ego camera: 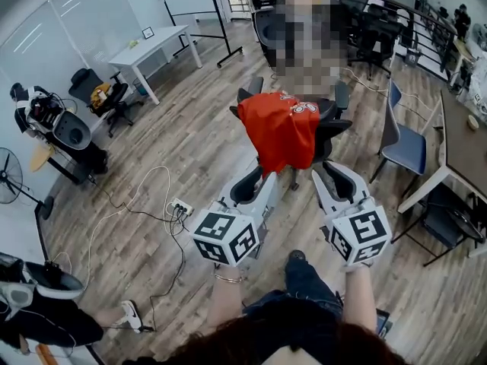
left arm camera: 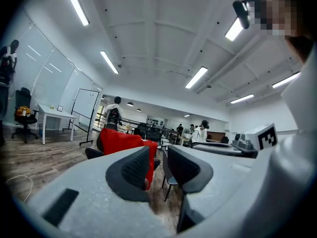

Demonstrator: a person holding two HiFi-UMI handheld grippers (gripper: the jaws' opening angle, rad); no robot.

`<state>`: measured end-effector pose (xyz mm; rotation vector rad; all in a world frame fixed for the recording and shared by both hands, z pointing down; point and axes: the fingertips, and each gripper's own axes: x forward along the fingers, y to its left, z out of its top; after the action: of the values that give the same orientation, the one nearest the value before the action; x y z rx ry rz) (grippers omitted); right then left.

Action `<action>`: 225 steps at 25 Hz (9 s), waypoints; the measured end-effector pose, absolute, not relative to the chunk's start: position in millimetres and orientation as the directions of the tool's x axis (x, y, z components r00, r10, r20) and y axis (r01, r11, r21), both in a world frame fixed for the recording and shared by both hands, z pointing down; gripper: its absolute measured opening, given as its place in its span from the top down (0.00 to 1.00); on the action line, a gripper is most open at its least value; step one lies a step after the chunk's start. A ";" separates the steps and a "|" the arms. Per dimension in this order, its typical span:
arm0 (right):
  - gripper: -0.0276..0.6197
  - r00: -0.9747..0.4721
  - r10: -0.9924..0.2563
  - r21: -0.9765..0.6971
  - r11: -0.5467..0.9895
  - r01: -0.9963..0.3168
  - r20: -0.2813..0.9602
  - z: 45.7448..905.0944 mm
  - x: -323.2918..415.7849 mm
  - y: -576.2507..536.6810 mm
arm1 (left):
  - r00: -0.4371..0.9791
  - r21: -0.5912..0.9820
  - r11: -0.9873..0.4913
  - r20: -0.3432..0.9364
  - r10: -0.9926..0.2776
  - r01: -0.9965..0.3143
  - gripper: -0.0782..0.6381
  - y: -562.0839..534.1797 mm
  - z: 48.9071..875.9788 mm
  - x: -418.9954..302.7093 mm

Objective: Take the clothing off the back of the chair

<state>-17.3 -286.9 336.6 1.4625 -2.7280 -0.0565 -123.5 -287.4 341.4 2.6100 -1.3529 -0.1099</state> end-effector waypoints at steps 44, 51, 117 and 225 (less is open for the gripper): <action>0.44 -0.751 -0.631 -0.190 0.727 -0.660 0.195 423.8 -25.3 -500.7 | 0.581 0.529 -0.441 0.126 -0.804 -0.725 0.33 -514.2 406.3 -130.1; 0.45 -0.802 -0.568 -0.195 0.779 -0.597 0.185 423.5 -45.7 -505.1 | 0.614 0.486 -0.502 0.096 -0.783 -0.716 0.43 -514.6 400.2 -121.1; 0.92 -0.816 -0.576 0.036 0.816 -0.577 -0.034 293.2 -52.1 -299.2 | 0.718 0.238 -0.717 -0.098 -0.689 -0.655 0.80 -298.5 267.9 -104.2; 0.92 -0.846 -0.533 0.009 0.846 -0.533 -0.005 311.3 76.3 18.0 | 0.664 0.238 -0.660 -0.078 -0.744 -0.712 0.79 21.3 294.3 30.8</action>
<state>76.3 18.0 311.3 0.8729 -3.0203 -0.0163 30.8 21.3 294.3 2.6914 -1.1902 -0.2515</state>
